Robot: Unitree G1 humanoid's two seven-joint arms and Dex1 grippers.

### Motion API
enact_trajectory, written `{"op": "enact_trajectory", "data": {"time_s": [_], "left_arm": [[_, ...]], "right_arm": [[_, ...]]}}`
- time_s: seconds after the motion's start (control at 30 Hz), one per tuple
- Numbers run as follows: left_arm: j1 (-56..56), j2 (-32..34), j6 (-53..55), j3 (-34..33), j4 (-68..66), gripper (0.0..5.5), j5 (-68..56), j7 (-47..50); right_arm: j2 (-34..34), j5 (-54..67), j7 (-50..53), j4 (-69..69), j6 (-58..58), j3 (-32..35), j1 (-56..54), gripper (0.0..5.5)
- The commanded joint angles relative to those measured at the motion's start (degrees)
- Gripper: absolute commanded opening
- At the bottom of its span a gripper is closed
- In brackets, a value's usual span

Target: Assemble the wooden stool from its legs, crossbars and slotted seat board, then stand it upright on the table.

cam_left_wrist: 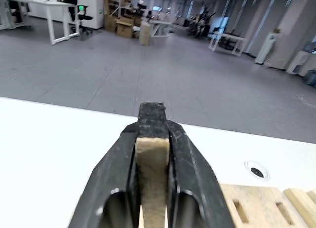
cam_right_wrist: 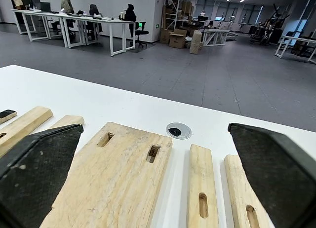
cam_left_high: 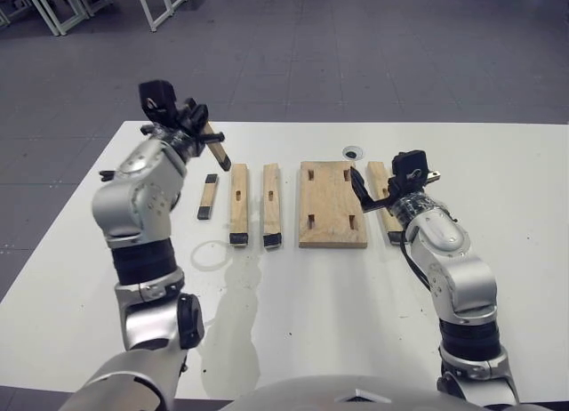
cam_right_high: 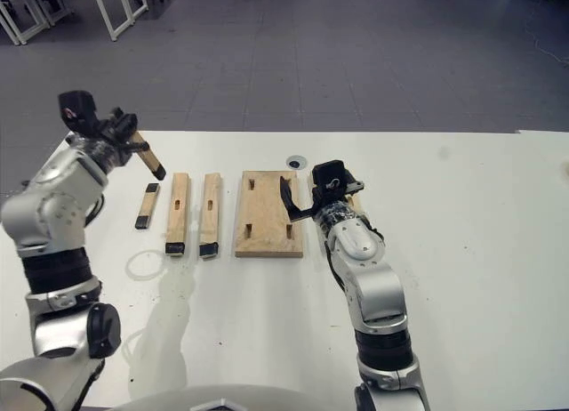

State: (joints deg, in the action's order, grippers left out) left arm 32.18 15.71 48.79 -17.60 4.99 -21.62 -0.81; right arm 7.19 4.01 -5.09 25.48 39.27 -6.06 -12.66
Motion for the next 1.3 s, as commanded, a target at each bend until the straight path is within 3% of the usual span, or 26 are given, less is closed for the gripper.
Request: {"op": "enact_trajectory", "data": {"time_s": [0.03,0.17,0.43,0.67,0.9,1.2,1.3], "left_arm": [[-3.51,0.66,-6.26,5.3,-1.33,0.41,5.71,-0.38],[-2.91,-0.62,-16.16,5.9,-10.63,0.41,8.05,-2.15],[-2.73,-2.95,-22.86,5.74,-21.37,0.41,8.38,-2.61],[-3.83,-2.6,-23.05,5.83,-21.15,0.41,10.77,-0.03],[-12.34,-7.49,-17.0,5.16,-13.25,0.41,9.89,4.49],[-18.54,-4.72,-28.33,9.68,-21.65,0.41,15.78,0.53],[-24.57,-6.71,-28.5,8.3,-21.41,0.41,15.3,2.75]], "right_arm": [[-1.06,-1.62,1.85,1.1,1.47,-0.86,0.68,5.5],[-1.63,-2.14,2.6,0.66,1.33,-0.38,0.29,5.5],[-1.5,-2.3,2.52,0.32,1.17,-0.14,-0.01,5.5],[-1.24,-2.5,2.48,0.5,1.27,0.21,-0.28,5.5],[-1.57,-2.97,2.97,0.38,1.12,0.5,-0.25,5.5],[-1.88,-3.2,3.1,0.09,1.09,0.42,-0.69,5.5],[-1.92,-3.15,3.2,0.51,1.31,0.71,-0.72,5.5]]}}
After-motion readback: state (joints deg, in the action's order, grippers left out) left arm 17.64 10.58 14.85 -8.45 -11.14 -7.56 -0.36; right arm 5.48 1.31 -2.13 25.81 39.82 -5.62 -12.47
